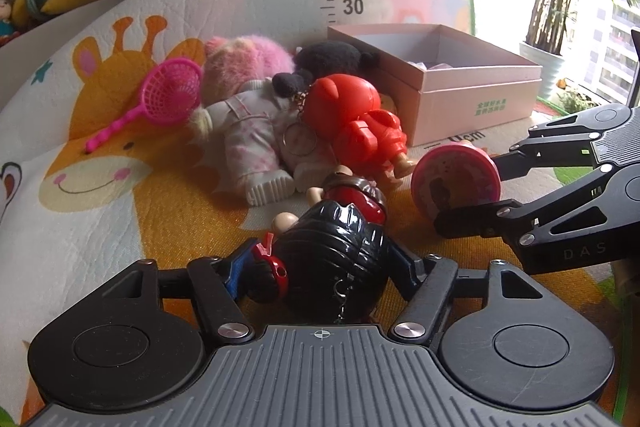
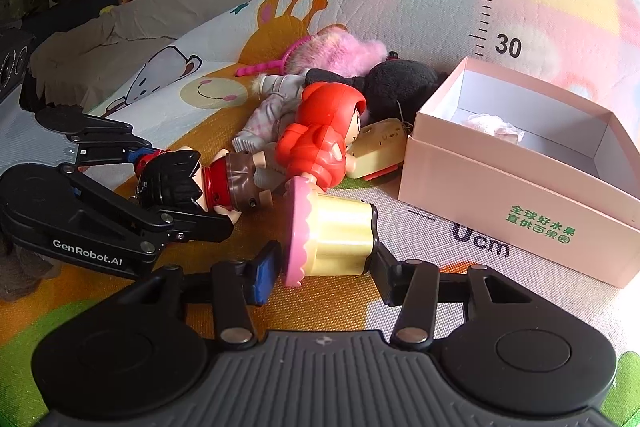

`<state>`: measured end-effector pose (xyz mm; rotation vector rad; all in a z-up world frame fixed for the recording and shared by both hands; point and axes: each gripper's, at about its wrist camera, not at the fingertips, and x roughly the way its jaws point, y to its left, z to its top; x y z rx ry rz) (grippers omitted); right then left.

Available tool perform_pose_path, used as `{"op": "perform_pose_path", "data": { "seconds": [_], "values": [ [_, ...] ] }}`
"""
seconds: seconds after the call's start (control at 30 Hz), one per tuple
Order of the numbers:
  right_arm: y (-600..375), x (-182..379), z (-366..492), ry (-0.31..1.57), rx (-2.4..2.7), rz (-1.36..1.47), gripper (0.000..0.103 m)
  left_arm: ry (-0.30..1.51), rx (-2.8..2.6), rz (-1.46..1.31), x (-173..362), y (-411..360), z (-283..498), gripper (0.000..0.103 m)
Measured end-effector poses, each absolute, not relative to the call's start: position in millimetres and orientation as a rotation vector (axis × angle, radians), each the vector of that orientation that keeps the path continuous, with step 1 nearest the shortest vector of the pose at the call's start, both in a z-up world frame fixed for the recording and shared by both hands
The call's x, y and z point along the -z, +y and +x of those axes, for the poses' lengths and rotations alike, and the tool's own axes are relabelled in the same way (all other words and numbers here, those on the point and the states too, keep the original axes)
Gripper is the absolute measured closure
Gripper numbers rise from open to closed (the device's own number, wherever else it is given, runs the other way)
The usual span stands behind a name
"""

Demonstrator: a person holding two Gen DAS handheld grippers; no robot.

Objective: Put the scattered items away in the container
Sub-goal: 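Grasp the black-haired doll figure with the left tool while the right tool grasps the pink-yellow cupcake toy, then lift the doll figure and cupcake toy and carry both over the pink box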

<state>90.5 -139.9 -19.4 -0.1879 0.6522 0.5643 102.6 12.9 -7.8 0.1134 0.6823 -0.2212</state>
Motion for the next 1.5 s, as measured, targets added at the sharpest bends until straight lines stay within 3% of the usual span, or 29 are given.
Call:
{"op": "perform_pose_path", "data": {
  "seconds": [0.17, 0.3, 0.6, 1.1, 1.3, 1.5],
  "values": [
    [-139, 20, 92, 0.652, -0.57, -0.189, 0.053, 0.688, 0.218, 0.112, 8, 11, 107, 0.027],
    [-141, 18, 91, 0.656, -0.57, -0.189, 0.054, 0.7, 0.209, 0.102, 5, 8, 108, 0.035],
    [-167, 10, 75, 0.637, -0.561, -0.167, 0.061, 0.74, 0.215, 0.062, -1, -5, 92, 0.036],
    [-223, 15, 32, 0.649, -0.464, -0.106, 0.061, 0.757, 0.346, 0.087, 0, -69, 77, 0.036],
    [-227, 19, 42, 0.647, -0.459, -0.061, 0.06, 0.762, 0.331, 0.101, 1, -72, 76, 0.036],
    [-219, 18, 60, 0.63, -0.464, -0.039, 0.053, 0.76, 0.325, 0.115, 2, -74, 76, 0.036]
  ]
}}
